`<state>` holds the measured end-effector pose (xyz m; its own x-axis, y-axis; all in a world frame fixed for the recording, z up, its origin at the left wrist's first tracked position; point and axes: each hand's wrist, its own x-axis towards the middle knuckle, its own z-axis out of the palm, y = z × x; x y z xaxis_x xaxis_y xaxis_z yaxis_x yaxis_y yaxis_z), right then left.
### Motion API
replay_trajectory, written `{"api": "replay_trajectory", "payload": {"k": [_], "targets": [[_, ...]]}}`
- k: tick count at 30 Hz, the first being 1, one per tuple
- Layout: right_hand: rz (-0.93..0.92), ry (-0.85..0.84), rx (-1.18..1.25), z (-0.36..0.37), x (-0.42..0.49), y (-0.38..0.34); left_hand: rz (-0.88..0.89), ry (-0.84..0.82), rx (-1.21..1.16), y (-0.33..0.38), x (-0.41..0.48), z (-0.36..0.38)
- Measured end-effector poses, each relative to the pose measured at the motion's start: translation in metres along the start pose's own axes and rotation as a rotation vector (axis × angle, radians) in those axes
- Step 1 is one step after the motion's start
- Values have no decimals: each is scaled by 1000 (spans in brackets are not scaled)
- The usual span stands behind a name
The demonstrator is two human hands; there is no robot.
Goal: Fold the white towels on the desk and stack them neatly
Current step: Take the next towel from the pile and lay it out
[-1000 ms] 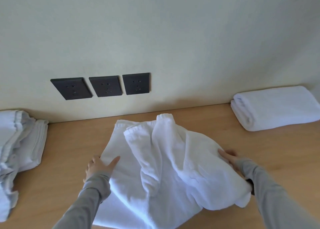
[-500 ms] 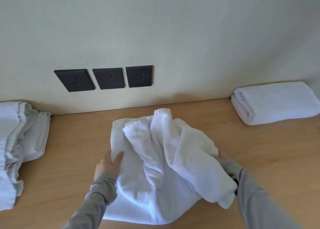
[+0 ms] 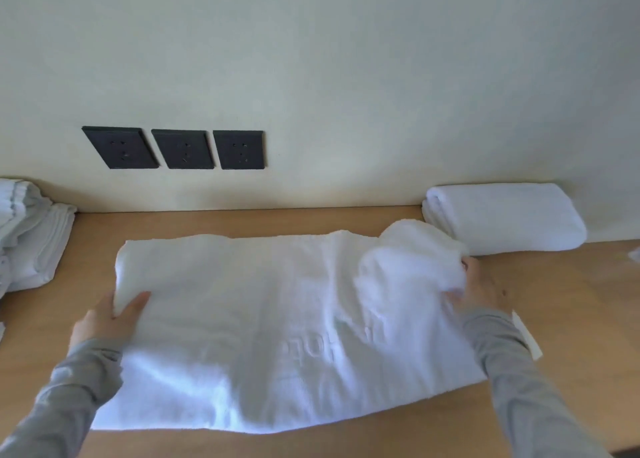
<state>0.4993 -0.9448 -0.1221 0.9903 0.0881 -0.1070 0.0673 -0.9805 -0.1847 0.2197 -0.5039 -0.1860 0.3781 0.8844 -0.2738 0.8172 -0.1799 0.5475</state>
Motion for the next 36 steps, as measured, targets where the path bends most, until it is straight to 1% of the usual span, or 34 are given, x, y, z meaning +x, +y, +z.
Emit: {"api": "replay_trajectory", "payload": {"k": [1, 2, 3, 5, 7, 9, 12, 14, 17, 18, 19, 21, 22, 24, 26, 31, 34, 36], "targets": [[61, -85, 7, 8, 0, 8, -19, -36, 30, 1, 1, 11], [79, -149, -22, 18, -1, 14, -38, -70, 52, 0, 0, 22], [57, -195, -84, 29, -2, 18, -61, -94, 82, -3, -3, 32], [-74, -276, -233, 53, -7, 17, -105, -99, 188, -13, -14, 45], [-220, -331, -305, 78, -18, 12, -111, -82, 267, -23, -24, 49], [-303, -369, -325, 99, -30, 12, -103, -35, 252, -30, -31, 50], [-290, -373, -267, 119, -38, 21, -136, 29, 140, -37, -31, 48], [-280, -346, -268, 122, -38, 28, -131, 5, 188, -48, -31, 45], [-275, -344, -321, 118, -39, 30, -178, -47, 210, -59, -34, 40], [-272, -300, -326, 116, -41, 25, -188, -59, 201, -60, -34, 39], [-277, -218, -300, 113, -44, 15, -196, -64, 184, -63, -33, 37], [-276, -77, -170, 107, -47, -14, -197, -62, 145, -63, -32, 34], [-286, -80, -130, 106, -47, -32, -191, -58, 135, -63, -31, 33], [-371, -132, -119, 111, -45, -75, -146, -29, 142, -65, -31, 33], [-517, -158, -90, 120, -44, -126, -99, 8, 113, -62, -28, 34], [-823, -277, -24, 146, -66, -250, -120, -33, -72, -39, 0, 34], [-936, -352, -46, 162, -80, -307, -128, -58, -105, -27, 24, 30], [-954, -396, -64, 173, -83, -335, -105, -78, -128, -20, 41, 28]]}}
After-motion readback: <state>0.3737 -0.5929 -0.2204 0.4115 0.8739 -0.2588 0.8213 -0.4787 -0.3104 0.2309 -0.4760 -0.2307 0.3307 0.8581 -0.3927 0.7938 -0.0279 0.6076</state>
